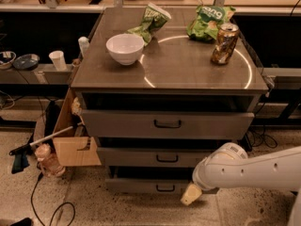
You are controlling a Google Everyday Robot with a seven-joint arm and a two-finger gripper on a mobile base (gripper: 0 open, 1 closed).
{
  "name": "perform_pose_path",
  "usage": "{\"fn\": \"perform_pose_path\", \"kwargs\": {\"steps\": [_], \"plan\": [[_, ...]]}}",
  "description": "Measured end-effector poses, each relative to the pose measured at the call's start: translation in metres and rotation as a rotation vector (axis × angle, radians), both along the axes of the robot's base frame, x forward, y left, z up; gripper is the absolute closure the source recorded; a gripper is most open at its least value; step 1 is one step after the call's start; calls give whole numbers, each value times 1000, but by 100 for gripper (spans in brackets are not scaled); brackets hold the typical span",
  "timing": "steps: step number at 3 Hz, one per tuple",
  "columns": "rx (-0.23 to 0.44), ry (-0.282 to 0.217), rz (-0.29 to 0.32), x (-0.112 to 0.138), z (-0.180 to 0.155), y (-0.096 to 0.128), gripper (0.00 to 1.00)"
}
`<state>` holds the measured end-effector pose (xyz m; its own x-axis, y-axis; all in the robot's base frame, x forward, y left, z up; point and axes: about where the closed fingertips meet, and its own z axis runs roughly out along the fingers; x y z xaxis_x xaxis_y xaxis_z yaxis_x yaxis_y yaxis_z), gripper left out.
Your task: Open bottom drawer
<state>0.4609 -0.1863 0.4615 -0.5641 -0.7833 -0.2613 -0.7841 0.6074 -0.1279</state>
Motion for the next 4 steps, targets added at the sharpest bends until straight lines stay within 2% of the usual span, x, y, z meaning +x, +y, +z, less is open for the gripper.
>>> {"fn": "perform_pose_path", "kwargs": {"steps": [1, 2, 4], "plan": [[17, 24, 53, 0, -31, 10, 0], [28, 54, 162, -6, -66, 23, 0], [39, 52, 139, -5, -72, 20, 0]]}}
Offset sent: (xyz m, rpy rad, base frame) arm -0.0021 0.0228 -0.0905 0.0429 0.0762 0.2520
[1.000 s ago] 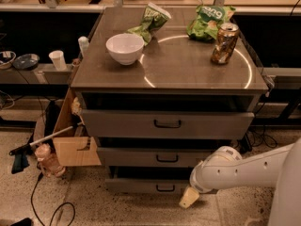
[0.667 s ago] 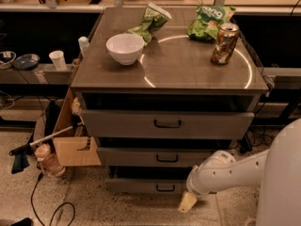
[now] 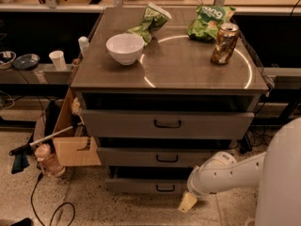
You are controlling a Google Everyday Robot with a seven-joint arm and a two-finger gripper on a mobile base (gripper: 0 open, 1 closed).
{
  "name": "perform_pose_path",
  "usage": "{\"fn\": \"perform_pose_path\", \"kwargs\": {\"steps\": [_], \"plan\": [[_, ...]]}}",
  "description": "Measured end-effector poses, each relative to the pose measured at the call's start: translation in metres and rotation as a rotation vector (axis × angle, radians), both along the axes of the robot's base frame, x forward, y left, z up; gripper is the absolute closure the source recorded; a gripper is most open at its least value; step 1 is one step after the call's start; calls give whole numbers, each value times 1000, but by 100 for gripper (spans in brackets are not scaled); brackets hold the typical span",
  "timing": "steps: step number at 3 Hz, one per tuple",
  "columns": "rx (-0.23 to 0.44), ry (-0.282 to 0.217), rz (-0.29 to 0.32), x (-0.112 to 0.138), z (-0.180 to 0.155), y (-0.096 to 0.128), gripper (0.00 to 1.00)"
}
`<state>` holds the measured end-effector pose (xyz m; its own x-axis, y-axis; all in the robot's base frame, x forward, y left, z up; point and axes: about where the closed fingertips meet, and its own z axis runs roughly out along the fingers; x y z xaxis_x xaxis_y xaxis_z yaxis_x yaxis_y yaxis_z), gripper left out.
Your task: Open bottom drawer
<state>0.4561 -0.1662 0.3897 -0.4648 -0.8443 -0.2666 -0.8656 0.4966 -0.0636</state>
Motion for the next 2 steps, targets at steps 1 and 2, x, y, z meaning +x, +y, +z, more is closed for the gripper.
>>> {"fn": "perform_pose_path", "kwargs": {"steps": [1, 2], "plan": [[12, 8, 21, -2, -13, 3, 0], [31, 41, 81, -5, -42, 9, 0]]}}
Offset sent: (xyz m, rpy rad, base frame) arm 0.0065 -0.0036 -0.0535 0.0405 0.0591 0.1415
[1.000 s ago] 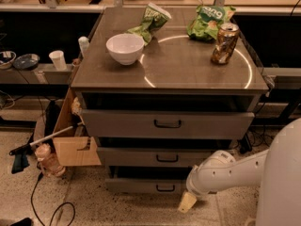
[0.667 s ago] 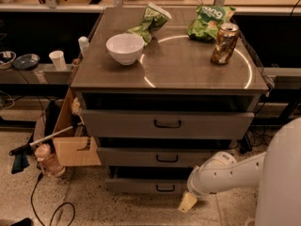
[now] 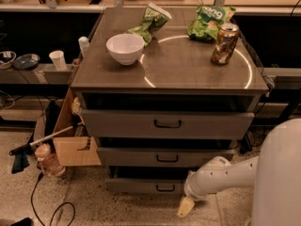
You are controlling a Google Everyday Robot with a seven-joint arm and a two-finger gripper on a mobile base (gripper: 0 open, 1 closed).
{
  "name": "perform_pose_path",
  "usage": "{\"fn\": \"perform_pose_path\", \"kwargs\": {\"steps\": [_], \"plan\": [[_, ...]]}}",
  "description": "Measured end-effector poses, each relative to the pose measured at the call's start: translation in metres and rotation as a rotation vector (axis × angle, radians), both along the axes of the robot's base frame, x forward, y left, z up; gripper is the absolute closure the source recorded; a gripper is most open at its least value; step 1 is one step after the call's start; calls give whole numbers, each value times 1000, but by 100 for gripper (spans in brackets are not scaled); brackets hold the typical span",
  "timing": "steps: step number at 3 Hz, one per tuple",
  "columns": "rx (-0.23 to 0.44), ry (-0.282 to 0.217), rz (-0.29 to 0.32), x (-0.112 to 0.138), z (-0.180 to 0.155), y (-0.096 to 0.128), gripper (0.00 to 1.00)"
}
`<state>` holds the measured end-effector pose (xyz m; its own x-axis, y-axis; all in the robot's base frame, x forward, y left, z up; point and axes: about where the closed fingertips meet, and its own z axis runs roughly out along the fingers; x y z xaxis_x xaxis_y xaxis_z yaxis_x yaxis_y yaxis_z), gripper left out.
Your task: Open bottom drawer
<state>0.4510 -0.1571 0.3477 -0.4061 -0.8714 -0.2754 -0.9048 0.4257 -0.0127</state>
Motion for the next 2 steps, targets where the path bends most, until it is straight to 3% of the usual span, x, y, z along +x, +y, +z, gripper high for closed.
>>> {"fn": "perform_pose_path", "kwargs": {"steps": [2], "plan": [[82, 78, 131, -7, -24, 16, 0]]}}
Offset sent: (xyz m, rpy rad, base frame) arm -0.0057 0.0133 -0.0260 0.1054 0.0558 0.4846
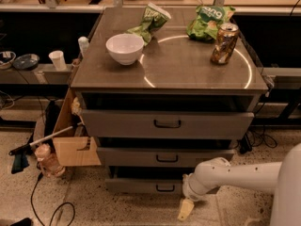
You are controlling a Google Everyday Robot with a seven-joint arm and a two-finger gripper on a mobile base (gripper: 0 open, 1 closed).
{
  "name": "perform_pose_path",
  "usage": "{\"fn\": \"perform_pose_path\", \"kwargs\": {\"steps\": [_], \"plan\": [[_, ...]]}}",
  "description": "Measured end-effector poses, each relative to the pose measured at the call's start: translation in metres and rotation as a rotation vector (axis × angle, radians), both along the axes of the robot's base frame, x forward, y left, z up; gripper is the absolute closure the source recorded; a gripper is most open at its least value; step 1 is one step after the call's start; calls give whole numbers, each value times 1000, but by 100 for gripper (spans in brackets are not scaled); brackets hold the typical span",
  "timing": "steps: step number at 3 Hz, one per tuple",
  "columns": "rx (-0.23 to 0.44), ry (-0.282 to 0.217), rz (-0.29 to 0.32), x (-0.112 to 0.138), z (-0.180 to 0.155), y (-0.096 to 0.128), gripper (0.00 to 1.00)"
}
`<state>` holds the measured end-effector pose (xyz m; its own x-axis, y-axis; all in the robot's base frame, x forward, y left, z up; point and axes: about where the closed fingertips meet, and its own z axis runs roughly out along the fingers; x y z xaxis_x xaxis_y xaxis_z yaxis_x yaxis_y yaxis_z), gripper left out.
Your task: Open bottom drawer
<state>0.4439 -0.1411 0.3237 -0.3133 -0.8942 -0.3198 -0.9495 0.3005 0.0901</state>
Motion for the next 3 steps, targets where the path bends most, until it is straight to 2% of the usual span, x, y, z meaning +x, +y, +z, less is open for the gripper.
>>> {"fn": "perform_pose_path", "kwargs": {"steps": [1, 2, 3], "plan": [[-7, -10, 88, -2, -1, -2, 0], [-7, -10, 88, -2, -1, -2, 0], [13, 10, 114, -1, -13, 1, 0]]}}
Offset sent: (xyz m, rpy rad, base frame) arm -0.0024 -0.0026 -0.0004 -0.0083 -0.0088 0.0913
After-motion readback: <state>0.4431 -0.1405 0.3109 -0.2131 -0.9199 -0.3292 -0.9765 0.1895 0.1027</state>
